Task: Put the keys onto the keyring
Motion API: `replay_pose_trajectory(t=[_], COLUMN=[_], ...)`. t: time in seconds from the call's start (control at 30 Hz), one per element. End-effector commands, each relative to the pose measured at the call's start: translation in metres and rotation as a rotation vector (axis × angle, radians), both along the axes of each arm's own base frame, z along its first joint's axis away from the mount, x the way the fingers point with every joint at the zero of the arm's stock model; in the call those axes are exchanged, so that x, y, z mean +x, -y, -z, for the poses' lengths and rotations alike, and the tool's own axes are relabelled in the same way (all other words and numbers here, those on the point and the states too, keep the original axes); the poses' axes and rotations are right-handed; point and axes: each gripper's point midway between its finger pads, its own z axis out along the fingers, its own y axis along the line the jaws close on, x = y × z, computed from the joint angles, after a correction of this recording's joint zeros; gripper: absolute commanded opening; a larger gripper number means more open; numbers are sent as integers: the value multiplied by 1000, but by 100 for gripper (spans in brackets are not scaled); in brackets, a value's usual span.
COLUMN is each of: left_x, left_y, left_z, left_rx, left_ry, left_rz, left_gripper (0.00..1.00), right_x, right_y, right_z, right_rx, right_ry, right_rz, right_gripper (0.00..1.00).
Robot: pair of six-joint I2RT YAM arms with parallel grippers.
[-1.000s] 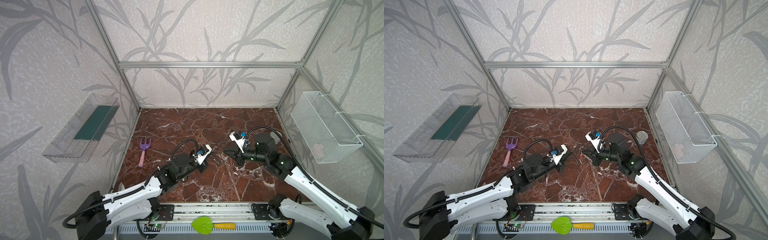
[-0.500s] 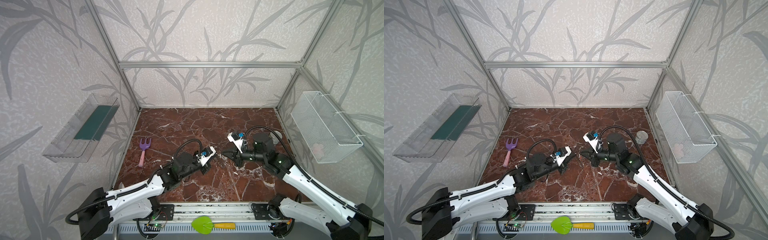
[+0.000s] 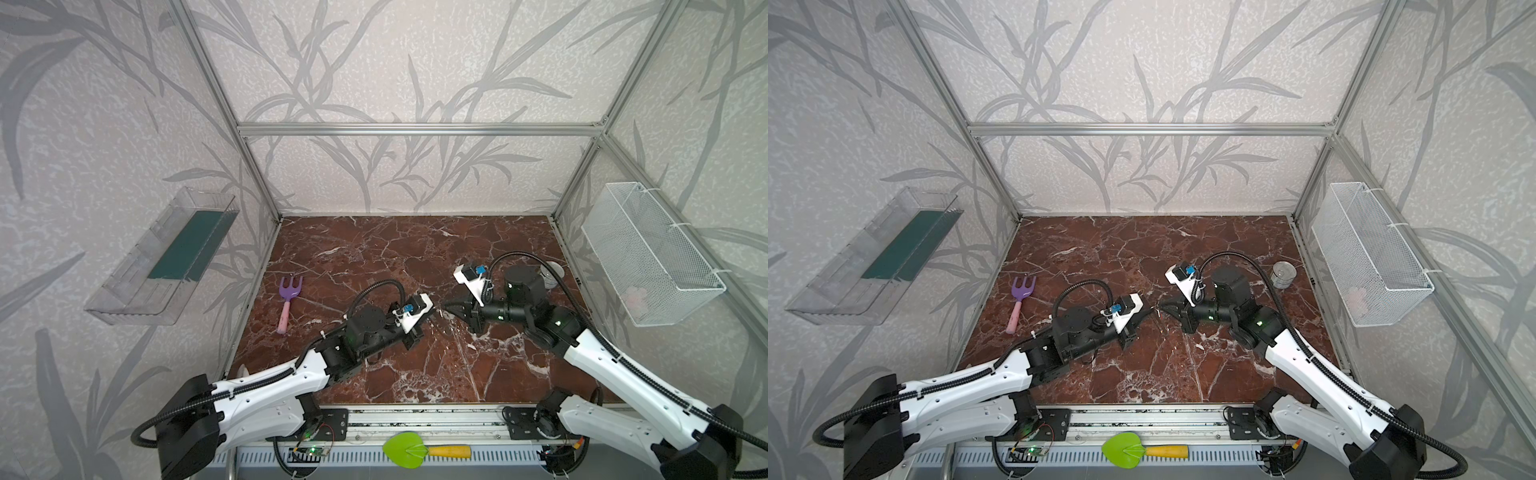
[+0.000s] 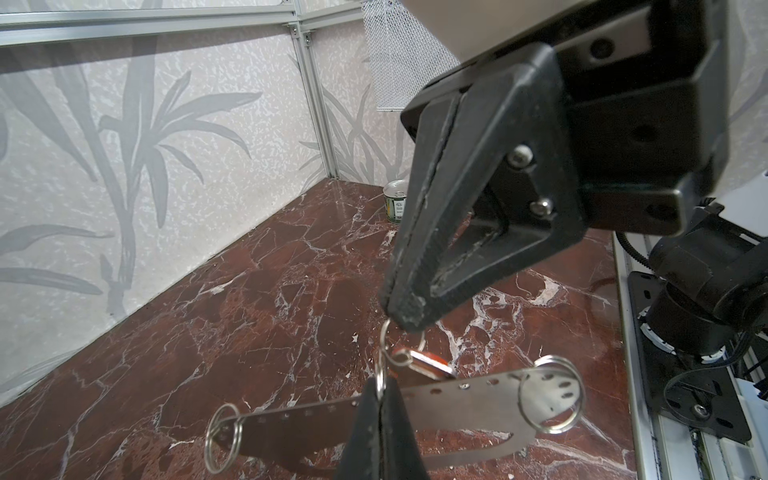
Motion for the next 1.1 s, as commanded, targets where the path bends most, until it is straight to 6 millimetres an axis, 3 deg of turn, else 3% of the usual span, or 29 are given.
replay_pose_trajectory(t=[0.0,0.5,0.87,0.9,1.07], left_x=[-3,-8,-8,-8,-2], left_y=[2,0,-3,-3,-9], left_z=[-31,-32,-37,-39,-46], left_rx=[-69,-75,-108,-119,-176], left_ry=[70,79,103,110,133], left_rz=[14,21,8,5,-41], left_gripper=[0,0,0,0,0], right_x=[1,10,5,6,15], right_y=[-3,3,-1,0,9], right_z=[-3,-4,-2,-4,-15], right_rx=[15,6,3,3,7], right_ry=[13,27,4,10,62], right_rz=[-2,66,29,36,101], right_gripper=[0,0,0,1,31])
